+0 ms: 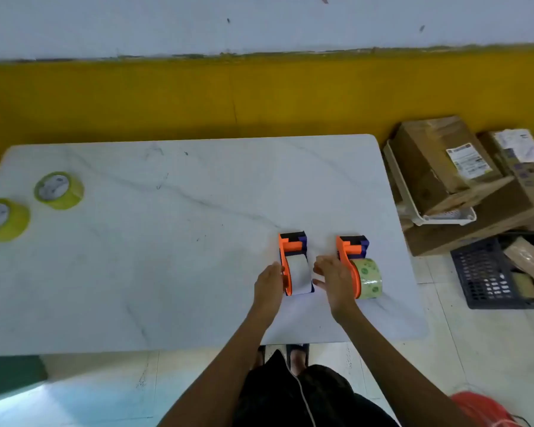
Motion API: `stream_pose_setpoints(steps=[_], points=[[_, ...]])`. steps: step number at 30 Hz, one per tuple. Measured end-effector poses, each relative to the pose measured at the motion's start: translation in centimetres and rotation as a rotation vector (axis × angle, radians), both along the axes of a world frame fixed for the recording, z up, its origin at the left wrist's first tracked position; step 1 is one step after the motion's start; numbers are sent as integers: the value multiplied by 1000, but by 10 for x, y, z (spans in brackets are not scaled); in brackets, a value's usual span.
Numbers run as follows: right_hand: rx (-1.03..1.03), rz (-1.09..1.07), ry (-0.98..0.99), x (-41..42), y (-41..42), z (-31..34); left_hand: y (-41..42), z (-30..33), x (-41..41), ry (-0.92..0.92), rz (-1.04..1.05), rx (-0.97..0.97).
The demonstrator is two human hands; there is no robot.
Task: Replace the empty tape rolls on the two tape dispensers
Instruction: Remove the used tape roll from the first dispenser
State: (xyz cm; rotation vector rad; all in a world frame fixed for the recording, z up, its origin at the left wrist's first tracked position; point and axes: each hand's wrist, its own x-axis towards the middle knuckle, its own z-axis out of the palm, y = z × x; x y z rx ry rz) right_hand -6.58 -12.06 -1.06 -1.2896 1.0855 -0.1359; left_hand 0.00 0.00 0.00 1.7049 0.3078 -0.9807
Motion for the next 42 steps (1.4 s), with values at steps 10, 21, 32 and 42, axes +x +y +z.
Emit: stream_pose_setpoints(steps=[10,21,32,42], points=[[41,-78,-115,-1,3,14,-23,36,13,156,228,-32],[-87,82,-69,5,-1,24,-33,50,25,150,261,-82],[-145,-62,-53,0,-8,21,-26,46,26,161,272,-93],[-160,-104,4,-9,-26,32,-28,44,29,153,246,-52]])
